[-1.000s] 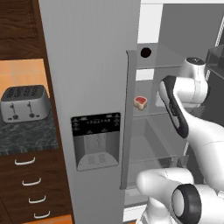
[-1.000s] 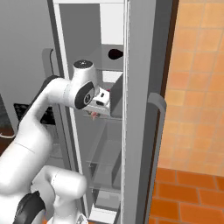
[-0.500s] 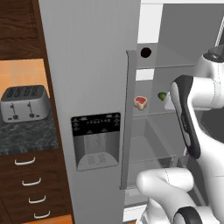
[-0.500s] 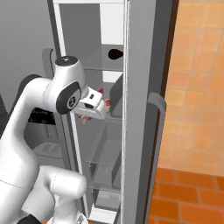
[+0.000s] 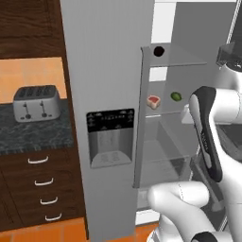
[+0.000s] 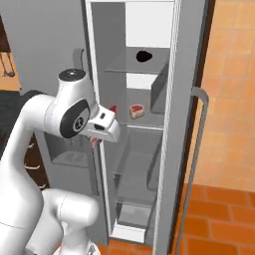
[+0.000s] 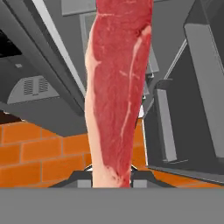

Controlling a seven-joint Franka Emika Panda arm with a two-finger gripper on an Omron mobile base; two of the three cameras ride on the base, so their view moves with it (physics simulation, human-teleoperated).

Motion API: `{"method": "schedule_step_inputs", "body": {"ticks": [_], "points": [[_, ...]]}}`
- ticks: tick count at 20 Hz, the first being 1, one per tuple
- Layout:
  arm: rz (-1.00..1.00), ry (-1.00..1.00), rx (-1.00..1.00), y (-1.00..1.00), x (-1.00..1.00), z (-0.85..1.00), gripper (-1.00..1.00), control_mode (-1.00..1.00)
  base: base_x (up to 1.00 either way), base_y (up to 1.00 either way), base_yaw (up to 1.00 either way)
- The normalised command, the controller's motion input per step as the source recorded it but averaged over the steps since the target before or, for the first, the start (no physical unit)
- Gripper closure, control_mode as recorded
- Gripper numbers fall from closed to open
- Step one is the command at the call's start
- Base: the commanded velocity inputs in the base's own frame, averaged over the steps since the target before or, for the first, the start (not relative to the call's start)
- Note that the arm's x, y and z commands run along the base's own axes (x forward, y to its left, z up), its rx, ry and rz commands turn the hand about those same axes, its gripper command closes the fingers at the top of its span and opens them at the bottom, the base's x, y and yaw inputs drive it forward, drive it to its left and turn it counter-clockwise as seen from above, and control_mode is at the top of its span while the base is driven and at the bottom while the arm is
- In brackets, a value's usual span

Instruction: Place one avocado and one steak in each tupperware on the nearby counter, to pack two identical lunches.

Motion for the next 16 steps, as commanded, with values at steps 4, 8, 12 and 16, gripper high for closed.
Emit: {"method": "schedule_step_inputs", "body": {"ticks": [4, 8, 12, 16], "points": [[0.0, 0.0, 0.0, 0.0, 0.0, 0.0, 1.0, 1.0, -0.32, 1.0, 0.18], [0.0, 0.0, 0.0, 0.0, 0.0, 0.0, 1.0, 1.0, -0.17, 1.0, 0.31], [0.0, 0.0, 0.0, 0.0, 0.0, 0.0, 1.0, 1.0, -0.09, 1.0, 0.37], [0.0, 0.0, 0.0, 0.0, 0.0, 0.0, 1.0, 1.0, -0.02, 1.0, 0.39]]}}
